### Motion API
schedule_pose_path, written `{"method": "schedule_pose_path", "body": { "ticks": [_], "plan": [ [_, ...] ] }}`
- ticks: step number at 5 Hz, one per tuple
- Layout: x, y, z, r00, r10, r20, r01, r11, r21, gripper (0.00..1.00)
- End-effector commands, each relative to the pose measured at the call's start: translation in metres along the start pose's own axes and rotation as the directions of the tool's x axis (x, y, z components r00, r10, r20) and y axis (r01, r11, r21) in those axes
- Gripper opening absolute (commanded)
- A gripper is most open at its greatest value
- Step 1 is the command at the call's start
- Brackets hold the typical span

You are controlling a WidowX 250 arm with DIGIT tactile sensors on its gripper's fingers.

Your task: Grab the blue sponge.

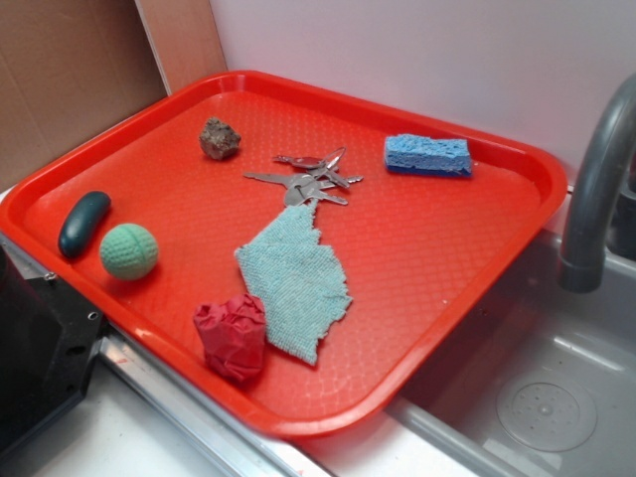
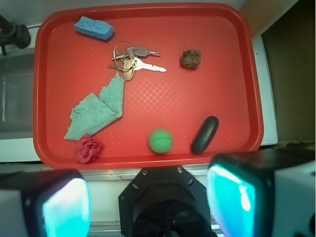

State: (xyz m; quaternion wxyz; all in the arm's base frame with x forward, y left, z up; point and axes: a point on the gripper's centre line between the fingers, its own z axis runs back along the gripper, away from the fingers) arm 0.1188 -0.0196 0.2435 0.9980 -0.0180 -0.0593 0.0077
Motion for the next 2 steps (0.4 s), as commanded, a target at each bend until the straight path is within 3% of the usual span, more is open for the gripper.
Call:
{"method": "schedule_pose_path", "body": {
  "ticks": [1, 2],
  "plan": [
    [0.0, 0.0, 0.0, 1.0, 0.0, 0.0, 0.0, 1.0, 0.0, 1.0],
    [0.044, -0.01, -0.056, 0.978, -0.197, -0.069, 0.196, 0.98, -0.021, 1.0]
  ]
}}
